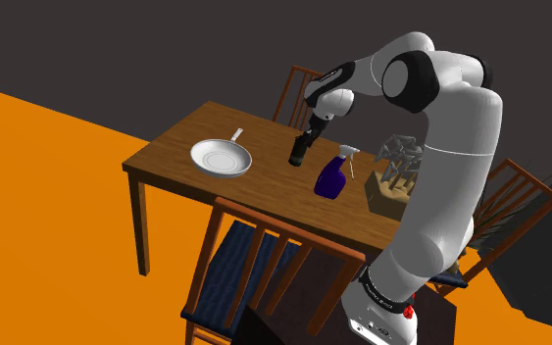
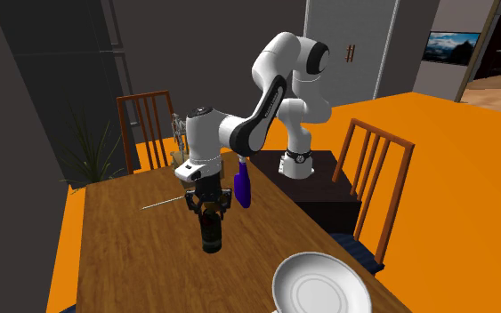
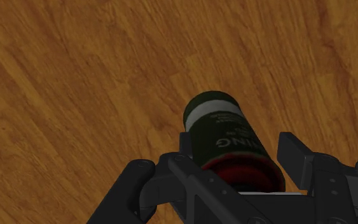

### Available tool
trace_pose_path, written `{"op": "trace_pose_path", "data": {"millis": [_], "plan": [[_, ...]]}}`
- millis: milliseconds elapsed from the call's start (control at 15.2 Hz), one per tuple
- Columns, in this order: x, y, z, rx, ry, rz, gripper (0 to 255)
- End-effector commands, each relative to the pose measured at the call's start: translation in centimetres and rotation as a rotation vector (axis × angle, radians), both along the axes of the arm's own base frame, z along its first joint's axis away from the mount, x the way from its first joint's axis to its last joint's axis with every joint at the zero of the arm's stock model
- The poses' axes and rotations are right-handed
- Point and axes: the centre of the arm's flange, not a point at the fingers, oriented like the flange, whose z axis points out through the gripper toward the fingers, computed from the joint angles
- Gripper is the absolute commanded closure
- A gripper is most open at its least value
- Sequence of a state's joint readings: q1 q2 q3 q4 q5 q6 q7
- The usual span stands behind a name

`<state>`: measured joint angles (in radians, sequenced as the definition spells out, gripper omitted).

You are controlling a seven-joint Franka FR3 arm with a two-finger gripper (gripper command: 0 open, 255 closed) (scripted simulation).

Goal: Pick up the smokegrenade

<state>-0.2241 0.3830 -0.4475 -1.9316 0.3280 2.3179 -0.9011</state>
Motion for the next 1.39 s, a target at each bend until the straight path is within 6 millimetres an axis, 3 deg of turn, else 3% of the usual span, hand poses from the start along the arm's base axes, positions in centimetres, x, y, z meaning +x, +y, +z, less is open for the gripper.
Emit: {"op": "trace_pose_path", "data": {"millis": [0,198,1188,1320], "plan": [[0.0,0.0,-0.2,0.001,0.002,0.000,255],[0.0,0.0,-0.2,0.001,0.002,0.000,255],[0.0,0.0,7.7,0.001,0.002,0.000,255],[0.0,0.0,7.8,0.001,0.002,0.000,255]]}}
